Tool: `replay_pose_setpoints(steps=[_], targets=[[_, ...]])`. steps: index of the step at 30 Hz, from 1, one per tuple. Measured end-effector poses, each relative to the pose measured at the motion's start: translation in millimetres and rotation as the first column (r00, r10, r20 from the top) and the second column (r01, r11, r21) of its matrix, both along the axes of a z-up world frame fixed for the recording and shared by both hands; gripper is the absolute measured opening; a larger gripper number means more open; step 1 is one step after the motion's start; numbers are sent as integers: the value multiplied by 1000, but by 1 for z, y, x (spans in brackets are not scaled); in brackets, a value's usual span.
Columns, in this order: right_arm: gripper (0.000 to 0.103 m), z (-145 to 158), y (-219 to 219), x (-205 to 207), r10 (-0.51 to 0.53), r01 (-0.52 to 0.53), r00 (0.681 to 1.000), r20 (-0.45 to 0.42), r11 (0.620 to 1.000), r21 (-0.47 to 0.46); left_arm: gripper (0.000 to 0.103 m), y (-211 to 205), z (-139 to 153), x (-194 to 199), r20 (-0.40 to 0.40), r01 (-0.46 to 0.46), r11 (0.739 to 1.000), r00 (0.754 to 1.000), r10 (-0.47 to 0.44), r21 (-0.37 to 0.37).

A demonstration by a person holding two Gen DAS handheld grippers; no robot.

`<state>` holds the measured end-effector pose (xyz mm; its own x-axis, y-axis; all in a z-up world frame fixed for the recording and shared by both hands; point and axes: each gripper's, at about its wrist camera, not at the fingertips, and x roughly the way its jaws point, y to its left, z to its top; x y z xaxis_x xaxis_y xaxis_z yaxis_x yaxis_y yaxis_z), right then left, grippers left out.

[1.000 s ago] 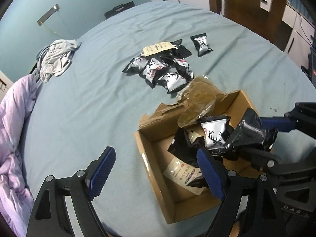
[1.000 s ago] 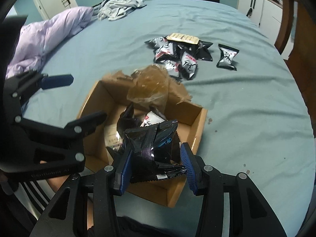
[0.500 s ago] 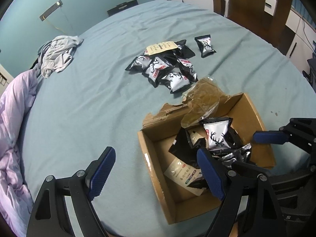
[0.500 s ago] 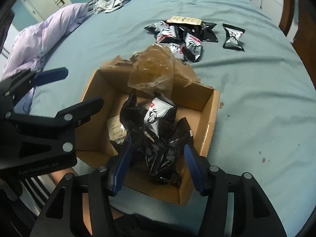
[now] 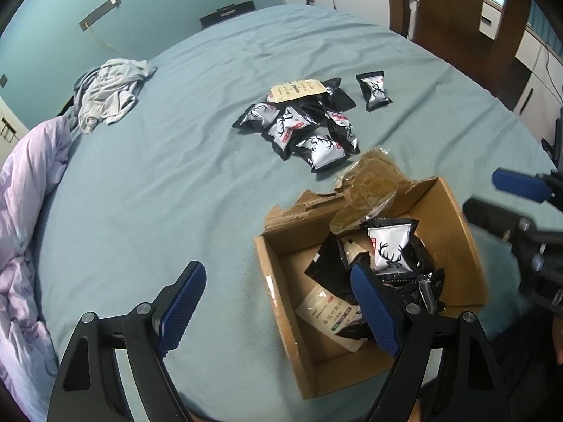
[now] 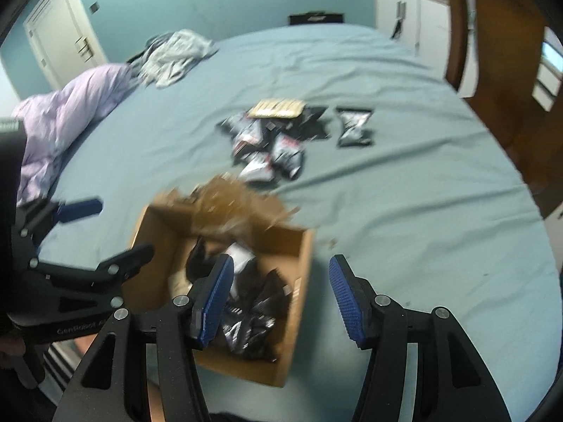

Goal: Organize snacks
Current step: 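Lower the black packet into the box and open the right gripper, then move the right gripper to the pile and grasp a white deer-print packet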

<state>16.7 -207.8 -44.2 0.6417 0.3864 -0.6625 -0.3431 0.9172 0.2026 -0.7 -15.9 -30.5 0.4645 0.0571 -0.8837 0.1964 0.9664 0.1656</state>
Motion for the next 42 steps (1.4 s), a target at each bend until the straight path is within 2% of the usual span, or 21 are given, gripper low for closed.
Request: replay_pose_setpoints(steps=[11, 19, 27, 33, 42], targets=[[55, 2, -13, 1, -89, 89, 996, 5, 995, 44, 86, 2, 6, 1, -18, -12, 998, 1000, 11, -67], [55, 3, -11, 15, -75, 75, 997, -6, 997, 29, 87, 6, 12, 5, -26, -31, 993, 999, 28, -114], [55, 4, -2, 16, -40, 39, 999, 21, 999, 18, 87, 10, 13, 16, -33, -35, 993, 999, 32, -115], [55, -3, -2, 30, -11, 14, 999, -32, 997, 81, 87, 6, 11, 20, -42, -17, 993, 999, 12, -116], [55, -2, -7, 55, -57, 62, 996, -62, 994, 88, 87, -8, 10, 23, -38, 33, 995, 999, -36, -89]])
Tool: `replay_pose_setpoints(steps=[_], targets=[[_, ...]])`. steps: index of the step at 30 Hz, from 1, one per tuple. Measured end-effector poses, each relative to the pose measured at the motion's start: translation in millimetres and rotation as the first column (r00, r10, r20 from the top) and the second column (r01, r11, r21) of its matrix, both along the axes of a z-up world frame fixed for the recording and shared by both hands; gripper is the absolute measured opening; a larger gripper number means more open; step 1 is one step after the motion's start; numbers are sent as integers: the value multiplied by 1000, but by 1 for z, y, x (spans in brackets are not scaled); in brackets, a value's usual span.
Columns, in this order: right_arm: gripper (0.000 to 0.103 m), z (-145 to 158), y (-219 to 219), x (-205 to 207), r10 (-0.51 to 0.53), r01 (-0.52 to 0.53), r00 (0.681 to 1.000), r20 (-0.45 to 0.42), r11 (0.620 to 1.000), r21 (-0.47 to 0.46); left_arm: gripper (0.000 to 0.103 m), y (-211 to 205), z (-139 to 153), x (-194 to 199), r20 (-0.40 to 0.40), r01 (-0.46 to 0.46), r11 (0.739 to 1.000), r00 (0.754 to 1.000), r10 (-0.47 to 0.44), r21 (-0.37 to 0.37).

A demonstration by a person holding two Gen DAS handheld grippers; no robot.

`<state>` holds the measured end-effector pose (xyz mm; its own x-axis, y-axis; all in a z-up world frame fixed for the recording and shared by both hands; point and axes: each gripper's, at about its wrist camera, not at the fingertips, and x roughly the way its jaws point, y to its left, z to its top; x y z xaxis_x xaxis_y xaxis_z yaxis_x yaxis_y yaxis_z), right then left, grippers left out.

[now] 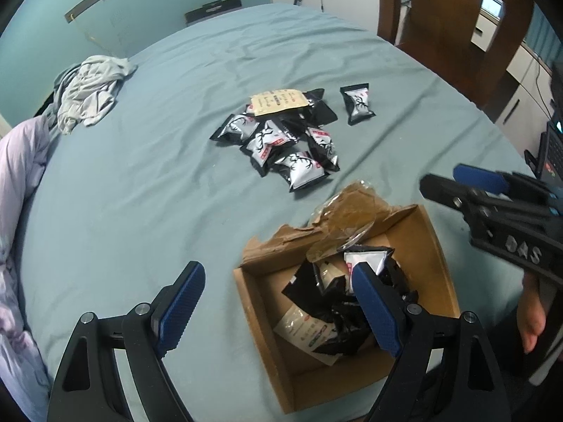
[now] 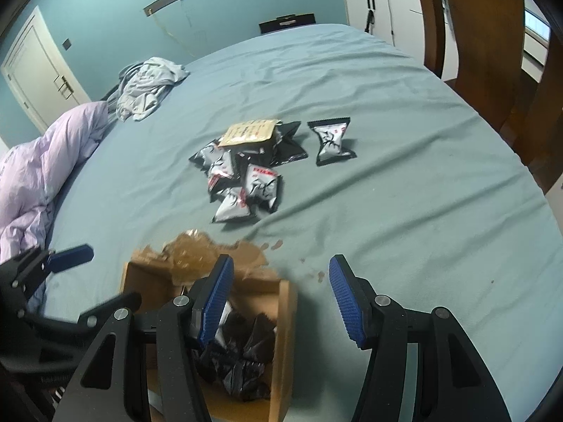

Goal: Organize snacks
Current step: 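Move the right gripper to the pile and grasp a white deer-print packet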

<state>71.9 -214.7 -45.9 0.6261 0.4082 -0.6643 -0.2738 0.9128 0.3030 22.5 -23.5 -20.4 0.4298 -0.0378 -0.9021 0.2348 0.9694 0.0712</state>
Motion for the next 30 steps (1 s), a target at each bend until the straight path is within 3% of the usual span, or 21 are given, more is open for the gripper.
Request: replay_pose_setpoints(steps=[7, 16, 20, 25, 30], targets=[[56, -3, 14, 36, 3, -5, 1000, -17, 996, -86, 87, -3, 2, 3, 11, 7, 1000, 1000, -7, 9], [56, -10, 36, 88, 47, -52, 997, -54, 995, -89, 87, 15, 5, 15, 30, -52, 999, 998, 52, -10], [56, -16, 45, 104, 93, -99, 993, -78, 992, -80, 87, 24, 5, 25, 30, -83, 996, 996, 84, -12], [55, -28, 68, 126, 218, -225, 961, -169, 974, -24, 87, 31, 1, 29, 11, -95, 995, 995, 96, -30], [55, -27, 94, 145, 246, -265, 956, -162, 959, -106, 87, 33, 0, 34, 2, -98, 994, 995, 98, -47]])
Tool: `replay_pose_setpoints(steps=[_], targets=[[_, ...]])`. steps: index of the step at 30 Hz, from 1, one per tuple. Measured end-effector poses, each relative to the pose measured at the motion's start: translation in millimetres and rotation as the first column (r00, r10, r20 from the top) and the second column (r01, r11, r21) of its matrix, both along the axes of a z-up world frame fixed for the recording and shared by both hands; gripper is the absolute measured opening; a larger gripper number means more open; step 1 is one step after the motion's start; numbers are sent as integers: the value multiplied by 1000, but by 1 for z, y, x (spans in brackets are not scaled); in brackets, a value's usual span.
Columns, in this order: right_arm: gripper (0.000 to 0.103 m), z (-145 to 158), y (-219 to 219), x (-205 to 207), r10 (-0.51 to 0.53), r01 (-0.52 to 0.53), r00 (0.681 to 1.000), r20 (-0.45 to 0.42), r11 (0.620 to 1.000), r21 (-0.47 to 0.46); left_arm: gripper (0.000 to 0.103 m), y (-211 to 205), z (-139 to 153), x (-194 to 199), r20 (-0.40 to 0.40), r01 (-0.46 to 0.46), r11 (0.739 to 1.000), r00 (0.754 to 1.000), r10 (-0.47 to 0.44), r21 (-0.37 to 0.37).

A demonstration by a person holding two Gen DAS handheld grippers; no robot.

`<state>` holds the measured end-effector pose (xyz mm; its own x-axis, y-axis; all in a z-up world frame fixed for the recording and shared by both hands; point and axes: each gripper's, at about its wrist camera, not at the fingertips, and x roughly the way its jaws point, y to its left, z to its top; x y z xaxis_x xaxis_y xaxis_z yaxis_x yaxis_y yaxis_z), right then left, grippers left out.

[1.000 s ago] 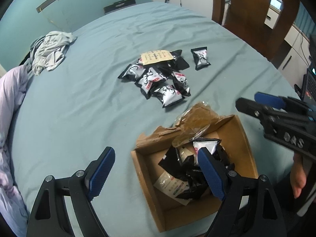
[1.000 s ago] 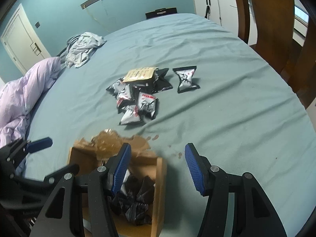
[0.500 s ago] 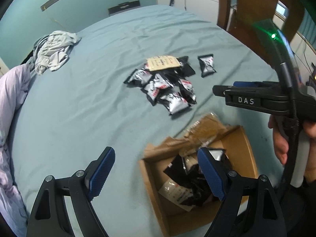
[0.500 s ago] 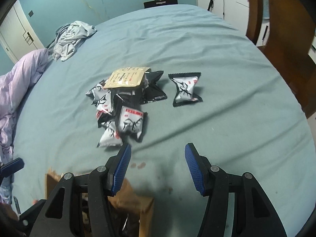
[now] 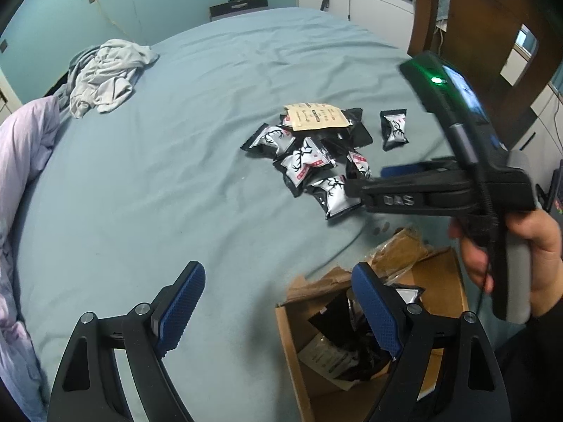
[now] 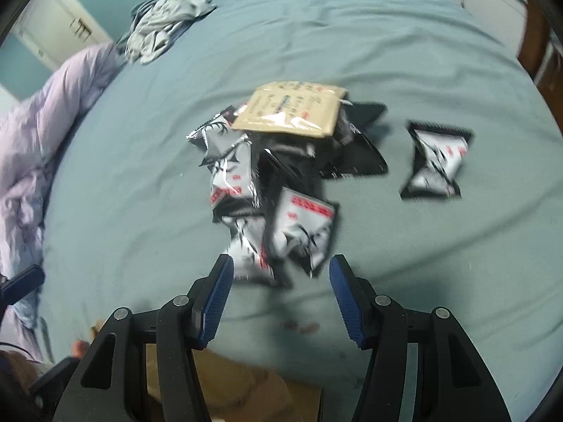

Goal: Organize snacks
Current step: 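Move the right gripper to the pile and grasp a white deer-print packet, then grasp a white deer-print packet with the left gripper while the right holds its packet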

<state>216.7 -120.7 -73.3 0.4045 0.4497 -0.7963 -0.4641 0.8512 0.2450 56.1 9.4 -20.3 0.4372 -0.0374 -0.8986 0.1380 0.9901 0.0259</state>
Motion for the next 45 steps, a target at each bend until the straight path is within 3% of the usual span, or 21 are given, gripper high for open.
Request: replay_pose_setpoints(steps=[4, 7, 9, 10, 11, 12, 15, 22, 25, 29, 33, 38, 41, 45], targets=[[55, -6, -1, 30, -59, 58, 997, -49, 998, -35, 87, 1, -4, 2, -14, 0, 1000, 1000, 0, -12], [55, -23, -5, 49, -71, 71, 983, -172, 997, -4, 87, 2, -6, 4, -22, -2, 1000, 1000, 2, -13], [55, -27, -10, 56, -86, 96, 978, -192, 995, 40, 87, 3, -6, 5, -19, -7, 1000, 1000, 6, -23], [51, -26, -11, 57, -90, 99, 978, -186, 994, 43, 87, 3, -6, 5, -16, -8, 1000, 1000, 8, -26], [37, -25, -10, 58, -96, 100, 981, -170, 995, 18, 87, 3, -6, 6, -13, -9, 1000, 1000, 9, -27], [32, -24, -9, 58, -99, 100, 982, -159, 995, 0, 87, 3, -7, 6, -10, -10, 1000, 1000, 9, -25], [27, -23, -12, 52, -115, 116, 984, -137, 993, -3, 87, 4, -8, 8, -10, -14, 1000, 1000, 14, -16], [27, 16, -55, 0, -179, 189, 981, -79, 972, 142, 87, 5, 1, 13, 50, -9, 1000, 999, 8, 15], [27, 36, -77, -38, -202, 206, 979, -40, 963, 174, 87, 6, 13, 23, 102, -15, 999, 995, 10, 50], [27, 55, -111, -109, -249, 226, 965, 81, 948, 224, 87, 0, 16, 39, 103, 21, 996, 994, -29, 83], [27, 40, -139, -167, -290, 253, 948, 127, 935, 250, 87, -23, 0, 62, 21, 104, 988, 994, -107, 114], [27, 24, -158, -210, -366, 326, 917, 160, 917, 228, 87, -62, -41, 97, -148, 202, 974, 972, -185, 106], [27, 25, -150, -213, -375, 336, 909, 180, 917, 215, 87, -76, -64, 115, -215, 201, 975, 961, -176, 99], [27, 23, -137, -198, -362, 325, 918, 162, 921, 216, 86, -90, -93, 134, -338, 189, 981, 926, -167, 34]])
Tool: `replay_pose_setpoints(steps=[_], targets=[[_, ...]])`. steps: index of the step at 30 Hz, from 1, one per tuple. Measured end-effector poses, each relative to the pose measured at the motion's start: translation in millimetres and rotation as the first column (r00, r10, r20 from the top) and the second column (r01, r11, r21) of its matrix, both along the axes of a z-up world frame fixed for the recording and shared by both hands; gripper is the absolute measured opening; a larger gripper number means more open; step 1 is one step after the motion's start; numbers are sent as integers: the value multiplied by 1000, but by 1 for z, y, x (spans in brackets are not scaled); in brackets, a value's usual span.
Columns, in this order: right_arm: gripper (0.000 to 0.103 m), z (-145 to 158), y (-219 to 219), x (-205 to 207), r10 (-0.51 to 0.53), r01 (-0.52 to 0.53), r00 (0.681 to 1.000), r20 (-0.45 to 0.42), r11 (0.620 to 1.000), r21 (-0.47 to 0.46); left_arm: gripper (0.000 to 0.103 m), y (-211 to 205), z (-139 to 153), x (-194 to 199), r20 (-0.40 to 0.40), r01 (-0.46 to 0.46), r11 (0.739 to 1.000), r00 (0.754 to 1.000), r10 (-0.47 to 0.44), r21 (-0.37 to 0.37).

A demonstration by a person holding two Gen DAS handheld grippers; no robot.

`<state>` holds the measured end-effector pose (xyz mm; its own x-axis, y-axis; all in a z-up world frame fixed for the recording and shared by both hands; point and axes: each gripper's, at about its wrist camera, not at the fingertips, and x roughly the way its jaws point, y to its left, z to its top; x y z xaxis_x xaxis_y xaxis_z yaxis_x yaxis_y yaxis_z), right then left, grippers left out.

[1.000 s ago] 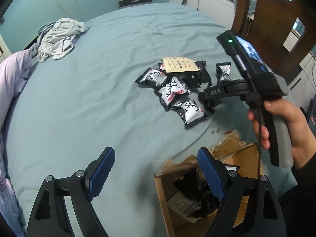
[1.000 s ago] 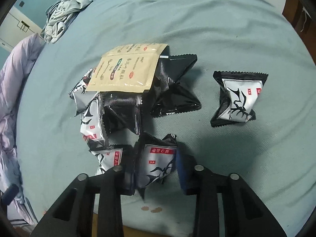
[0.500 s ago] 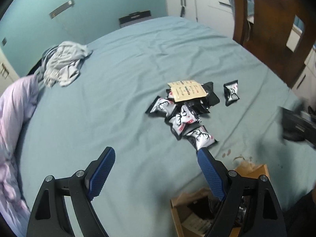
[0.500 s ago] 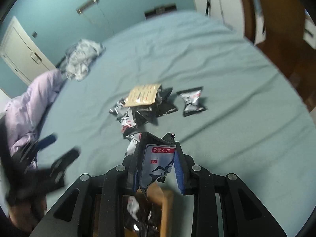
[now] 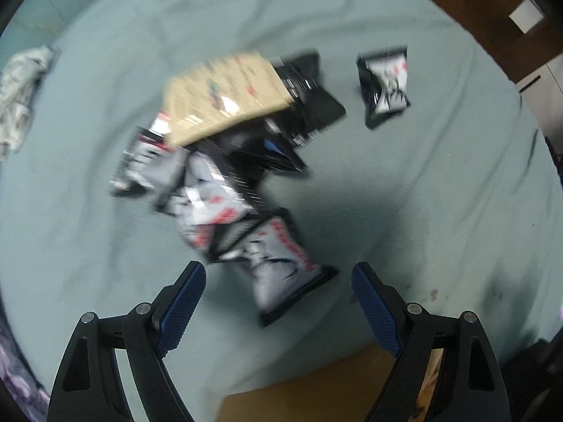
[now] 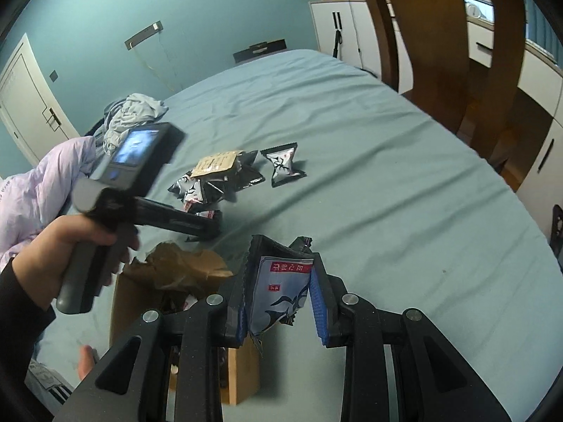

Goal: Organize snacks
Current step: 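Grasp a white deer-print packet with the left gripper while the right holds its packet, then lower the white deer-print packet into the box and open the left gripper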

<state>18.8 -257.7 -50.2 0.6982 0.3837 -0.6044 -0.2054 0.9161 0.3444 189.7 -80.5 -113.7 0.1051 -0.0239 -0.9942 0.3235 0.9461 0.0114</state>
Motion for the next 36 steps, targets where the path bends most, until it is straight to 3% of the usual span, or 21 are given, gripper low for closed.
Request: replay_pose_setpoints(steps=[3, 8, 10, 13, 16, 19, 26, 29, 36], targets=[[27, -4, 0, 15, 19, -19, 999, -33, 1000, 13, 82, -7, -18, 6, -46, 11, 998, 999, -8, 65], [27, -7, -7, 29, 21, -18, 997, -80, 999, 38, 66, -16, -24, 4, -74, 60, 997, 996, -55, 55], [27, -6, -7, 35, 10, -7, 996, -85, 999, 43, 50, -20, -23, 2, -72, 77, 996, 995, -73, 43], [27, -5, -10, 36, -16, 19, 996, -83, 999, 35, 38, -24, -16, -3, -59, 74, 997, 996, -73, 18], [27, -6, -7, 36, -26, 27, 996, -84, 999, 18, 36, -15, -4, -9, -31, 33, 999, 999, -33, -5], [27, -4, -4, 34, -36, 36, 997, -72, 999, 1, 36, 1, 29, -19, 58, -20, 999, 998, 22, -48], [27, 2, 3, 22, -36, 36, 999, -4, 999, -23, 36, 44, 118, -80, 222, -22, 993, 974, 48, -118], [27, 1, 11, 17, -23, 23, 1000, 3, 998, -55, 37, 54, 141, -103, 259, 4, 990, 965, 33, -139], [27, 6, 18, 1, 29, -26, 999, 35, 996, -83, 37, 57, 144, -183, 250, 93, 973, 968, -38, -210]])
